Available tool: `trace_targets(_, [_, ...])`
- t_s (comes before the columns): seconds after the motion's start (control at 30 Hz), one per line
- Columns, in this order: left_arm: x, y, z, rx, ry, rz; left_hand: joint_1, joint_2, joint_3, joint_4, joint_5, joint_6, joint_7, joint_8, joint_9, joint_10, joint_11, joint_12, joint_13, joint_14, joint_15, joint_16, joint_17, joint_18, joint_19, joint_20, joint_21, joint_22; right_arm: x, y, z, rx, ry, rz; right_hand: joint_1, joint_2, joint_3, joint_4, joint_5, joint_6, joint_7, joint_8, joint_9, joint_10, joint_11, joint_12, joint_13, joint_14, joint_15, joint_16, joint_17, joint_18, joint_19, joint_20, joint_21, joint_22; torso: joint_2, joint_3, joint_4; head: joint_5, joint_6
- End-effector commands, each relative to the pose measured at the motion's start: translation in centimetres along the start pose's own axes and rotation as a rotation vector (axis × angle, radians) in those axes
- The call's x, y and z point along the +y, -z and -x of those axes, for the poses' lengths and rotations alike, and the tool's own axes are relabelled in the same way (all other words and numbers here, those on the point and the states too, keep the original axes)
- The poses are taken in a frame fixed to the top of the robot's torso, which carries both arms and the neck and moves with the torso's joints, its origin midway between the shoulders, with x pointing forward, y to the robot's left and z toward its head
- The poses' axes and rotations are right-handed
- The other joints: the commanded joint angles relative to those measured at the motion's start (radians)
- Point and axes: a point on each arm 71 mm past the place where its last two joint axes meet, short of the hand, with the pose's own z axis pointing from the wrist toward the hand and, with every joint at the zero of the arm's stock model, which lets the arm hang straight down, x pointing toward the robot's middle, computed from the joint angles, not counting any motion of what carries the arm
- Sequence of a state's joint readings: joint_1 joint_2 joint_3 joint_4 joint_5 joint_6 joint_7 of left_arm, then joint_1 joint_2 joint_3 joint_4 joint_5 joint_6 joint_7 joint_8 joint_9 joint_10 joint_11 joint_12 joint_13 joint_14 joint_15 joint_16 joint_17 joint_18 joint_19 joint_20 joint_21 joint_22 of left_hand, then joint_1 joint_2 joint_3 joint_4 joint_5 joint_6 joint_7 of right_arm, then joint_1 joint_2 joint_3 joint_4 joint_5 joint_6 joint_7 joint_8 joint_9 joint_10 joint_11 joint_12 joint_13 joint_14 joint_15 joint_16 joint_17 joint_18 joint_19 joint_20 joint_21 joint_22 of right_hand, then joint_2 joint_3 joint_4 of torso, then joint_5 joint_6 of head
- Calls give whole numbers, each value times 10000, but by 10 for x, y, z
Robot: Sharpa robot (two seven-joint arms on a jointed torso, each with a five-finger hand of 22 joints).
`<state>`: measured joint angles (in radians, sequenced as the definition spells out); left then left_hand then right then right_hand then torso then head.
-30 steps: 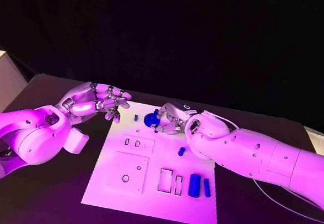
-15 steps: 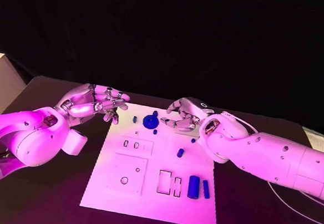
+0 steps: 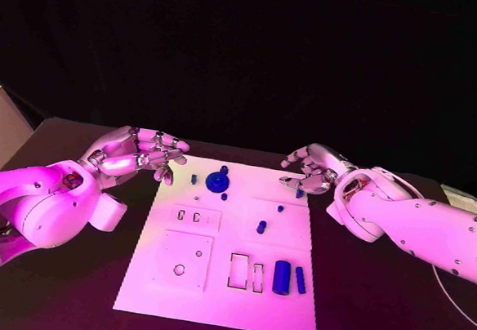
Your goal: Assemble the parts on the task board
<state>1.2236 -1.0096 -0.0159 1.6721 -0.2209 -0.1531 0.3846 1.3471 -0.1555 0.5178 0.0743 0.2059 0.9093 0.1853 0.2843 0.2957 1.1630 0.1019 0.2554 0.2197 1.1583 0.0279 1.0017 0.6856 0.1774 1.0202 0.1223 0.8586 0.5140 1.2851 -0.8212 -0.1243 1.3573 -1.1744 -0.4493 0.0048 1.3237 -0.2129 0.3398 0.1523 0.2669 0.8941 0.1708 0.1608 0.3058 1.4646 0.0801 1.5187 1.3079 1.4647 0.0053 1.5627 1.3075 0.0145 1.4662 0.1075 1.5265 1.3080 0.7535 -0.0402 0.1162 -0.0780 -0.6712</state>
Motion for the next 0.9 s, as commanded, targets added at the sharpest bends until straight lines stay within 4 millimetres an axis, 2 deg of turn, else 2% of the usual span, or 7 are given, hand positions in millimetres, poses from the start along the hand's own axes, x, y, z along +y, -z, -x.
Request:
trace_targets(0.03, [-1, -1, -2, 206, -12, -131, -4, 35, 27, -63, -29, -81, -15, 31, 13, -100, -1, 39, 10, -75, 2, -50, -23, 48, -81, -7, 14, 7, -4, 3, 3, 320, -149, 627, 148, -54, 14, -107, -46, -88, 38, -82, -20, 490, 93, -51, 2088, 987, 81, -21, 2347, 10, 741, 77, -48, 2111, 10, 8, 7, -75, -7])
trace_targets(0.1, [-1, -1, -2, 221, -22, -136, -7, 35, 28, -64, -30, -83, -13, 31, 16, -108, 1, 39, 11, -87, 4, -61, -29, 48, -93, -4, 12, 7, -10, 6, 6, 297, -83, 628, 197, -125, -18, -161, -64, -152, 56, -142, -35, 476, 110, -65, 2074, 992, 94, -16, 2364, 9, 741, 88, -48, 2112, 2, -13, 17, -97, -20])
trace_targets(0.33, [-1, -2, -2, 253, -42, -143, -9, 31, 30, -70, -31, -91, -10, 29, 19, -125, 5, 37, 12, -105, 8, -81, -41, 49, -115, 0, 9, 6, -25, 13, 12, 327, 96, 480, 210, -225, -324, -167, -67, -362, 124, -337, -81, 416, 172, -124, 2019, 1003, 149, 1, 2410, 8, 742, 133, -48, 2118, -3, -17, -2, -133, -65])
trace_targets(0.47, [0, -3, -2, 266, -42, -147, -9, 31, 30, -70, -31, -91, -10, 29, 19, -125, 5, 37, 12, -105, 8, -81, -41, 49, -115, 0, 9, 6, -32, 16, 11, 402, 196, 332, 431, -70, -1116, -69, -1, -610, 222, -587, -174, 369, 266, -165, 1978, 1009, 235, 10, 2437, 8, 742, 215, -52, 2122, -8, -33, -2, -163, -72])
trace_targets(0.57, [0, -3, -2, 276, -40, -147, -9, 31, 30, -70, -31, -91, -10, 29, 19, -125, 5, 37, 12, -105, 8, -81, -41, 49, -115, 0, 9, 6, -37, 17, 7, 487, 218, 217, 876, 197, -2165, 225, 21, -694, 285, -757, -279, 340, 316, -183, 1955, 1012, 286, 15, 2452, 7, 746, 277, -49, 2133, -13, -28, 5, -192, -89])
trace_targets(0.7, [0, -3, -2, 274, -44, -144, -9, 31, 30, -70, -31, -91, -10, 29, 19, -125, 5, 37, 12, -105, 8, -81, -41, 49, -115, 0, 9, 6, -40, 18, 1, 583, 219, 86, 1279, 309, -2903, 676, 36, -988, 321, -901, -441, 310, 360, -203, 1928, 1011, 322, 13, 2449, 11, 739, 306, -65, 2125, -11, -29, 39, -236, -130])
trace_targets(0.9, [1, -3, -1, 261, -55, -137, -10, 29, 32, -75, -31, -96, -7, 27, 22, -138, 9, 36, 13, -113, 11, -91, -49, 50, -127, 3, 10, 7, -46, 19, -5, 680, 279, -176, 1568, 340, -3245, 1071, 46, -946, 329, -916, -475, 396, 369, -115, 2007, 1025, 331, 32, 2501, -2, 766, 318, -23, 2171, -25, -42, 39, -230, -196])
